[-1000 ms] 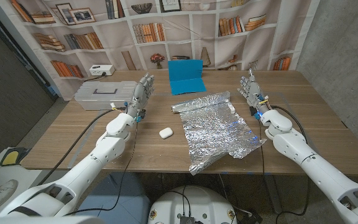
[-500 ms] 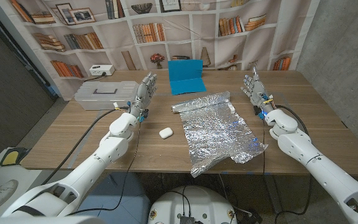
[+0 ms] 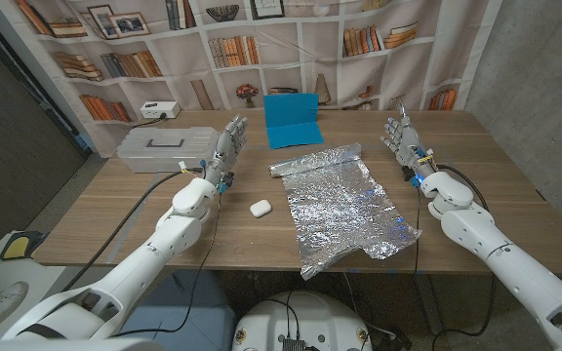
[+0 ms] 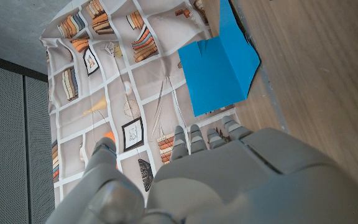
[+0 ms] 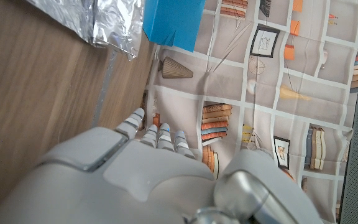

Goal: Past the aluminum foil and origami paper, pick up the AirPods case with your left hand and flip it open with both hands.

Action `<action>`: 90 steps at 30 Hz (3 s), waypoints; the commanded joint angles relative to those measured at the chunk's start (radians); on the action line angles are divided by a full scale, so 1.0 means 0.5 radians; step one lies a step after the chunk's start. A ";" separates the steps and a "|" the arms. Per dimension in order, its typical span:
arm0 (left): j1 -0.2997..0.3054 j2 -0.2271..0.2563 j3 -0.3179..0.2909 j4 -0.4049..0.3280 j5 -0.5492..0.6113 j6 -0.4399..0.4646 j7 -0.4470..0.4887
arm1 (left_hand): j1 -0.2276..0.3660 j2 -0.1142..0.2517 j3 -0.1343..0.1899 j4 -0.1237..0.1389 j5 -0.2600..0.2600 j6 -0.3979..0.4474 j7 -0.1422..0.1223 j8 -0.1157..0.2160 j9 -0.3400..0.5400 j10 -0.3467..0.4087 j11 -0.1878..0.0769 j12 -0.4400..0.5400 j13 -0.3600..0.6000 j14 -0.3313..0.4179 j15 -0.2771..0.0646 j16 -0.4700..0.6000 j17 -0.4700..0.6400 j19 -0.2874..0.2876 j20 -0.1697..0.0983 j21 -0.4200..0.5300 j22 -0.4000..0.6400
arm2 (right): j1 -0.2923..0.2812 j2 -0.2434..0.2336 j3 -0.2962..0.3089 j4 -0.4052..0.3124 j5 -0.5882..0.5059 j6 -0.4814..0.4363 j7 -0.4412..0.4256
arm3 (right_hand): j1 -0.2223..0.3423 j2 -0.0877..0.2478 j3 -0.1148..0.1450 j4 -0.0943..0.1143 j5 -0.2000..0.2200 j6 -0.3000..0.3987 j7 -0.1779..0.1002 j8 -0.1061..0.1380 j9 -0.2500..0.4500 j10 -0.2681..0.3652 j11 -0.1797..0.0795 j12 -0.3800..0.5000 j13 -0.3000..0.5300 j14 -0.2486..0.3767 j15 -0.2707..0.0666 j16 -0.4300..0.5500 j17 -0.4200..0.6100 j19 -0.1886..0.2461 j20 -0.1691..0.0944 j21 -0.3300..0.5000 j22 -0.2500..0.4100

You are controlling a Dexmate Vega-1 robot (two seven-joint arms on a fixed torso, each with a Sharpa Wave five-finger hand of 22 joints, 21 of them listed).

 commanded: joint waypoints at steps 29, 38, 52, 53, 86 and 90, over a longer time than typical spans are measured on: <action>0.197 0.163 -0.017 -0.368 0.397 0.021 0.402 | 0.116 0.003 0.031 -0.035 0.001 0.075 0.019 0.014 0.008 0.117 -0.019 0.030 0.006 0.047 -0.023 0.022 0.005 0.045 0.002 0.014 0.004 | -0.043 -0.089 0.041 -0.105 0.023 -0.063 0.011 | 0.021 0.004 0.002 -0.007 -0.009 -0.016 0.007 0.011 0.008 0.023 -0.010 0.022 0.009 0.029 -0.019 0.027 0.015 -0.021 0.001 0.006 0.008; 0.247 0.203 -0.022 -0.484 0.431 0.085 0.440 | 0.145 0.013 0.041 -0.036 0.001 0.100 0.024 0.017 0.009 0.149 -0.017 0.037 0.006 0.075 -0.024 0.026 0.005 0.056 0.016 0.013 0.004 | -0.063 -0.056 0.050 -0.072 0.042 0.001 0.035 | 0.021 0.006 0.004 -0.007 -0.011 -0.006 0.000 0.017 0.008 0.036 -0.008 0.027 0.010 0.065 -0.027 0.042 0.017 -0.016 0.000 0.010 0.008; 0.320 0.230 -0.041 -0.592 0.544 0.103 0.557 | 0.201 0.047 0.069 -0.042 0.002 0.098 0.019 0.011 0.009 0.149 -0.025 0.029 0.007 0.083 -0.024 0.022 0.005 0.058 0.024 0.009 0.003 | -0.070 -0.068 0.054 -0.073 0.034 0.024 0.053 | 0.030 0.006 0.007 -0.013 -0.012 0.007 0.001 0.022 0.008 0.033 -0.016 0.025 0.010 0.054 -0.030 0.035 0.017 -0.012 -0.006 0.012 0.008; 0.327 0.241 -0.041 -0.609 0.586 0.115 0.585 | 0.203 0.048 0.070 -0.042 0.002 0.097 0.020 0.011 0.009 0.147 -0.026 0.028 0.007 0.084 -0.024 0.022 0.004 0.059 0.024 0.009 0.003 | -0.070 -0.073 0.057 -0.074 0.029 0.024 0.049 | 0.031 0.007 0.008 -0.014 -0.012 0.007 0.001 0.021 0.008 0.029 -0.016 0.024 0.010 0.051 -0.029 0.034 0.017 -0.013 -0.004 0.012 0.008; 0.451 0.328 -0.037 -0.958 1.159 0.462 0.986 | 0.344 0.043 0.106 -0.058 0.000 0.100 0.010 0.002 0.010 0.230 -0.053 0.041 0.011 0.145 -0.046 0.026 0.005 0.087 0.027 0.008 0.003 | -0.076 -0.119 0.092 -0.018 0.054 0.043 0.122 | 0.048 0.010 0.016 -0.026 -0.015 0.011 -0.006 0.021 0.008 0.017 -0.021 0.020 0.010 0.008 -0.038 0.017 0.015 -0.020 0.006 0.010 0.008; 0.467 0.318 -0.033 -0.971 1.219 0.466 1.042 | 0.375 0.034 0.108 -0.054 -0.002 0.136 0.000 0.011 0.010 0.285 -0.069 0.054 0.012 0.183 -0.061 0.032 0.004 0.131 -0.004 0.019 0.003 | -0.071 -0.116 0.093 -0.012 0.055 0.043 0.120 | 0.049 0.011 0.017 -0.026 -0.015 0.008 -0.006 0.020 0.008 0.016 -0.025 0.020 0.010 0.007 -0.038 0.017 0.015 -0.020 0.005 0.011 0.008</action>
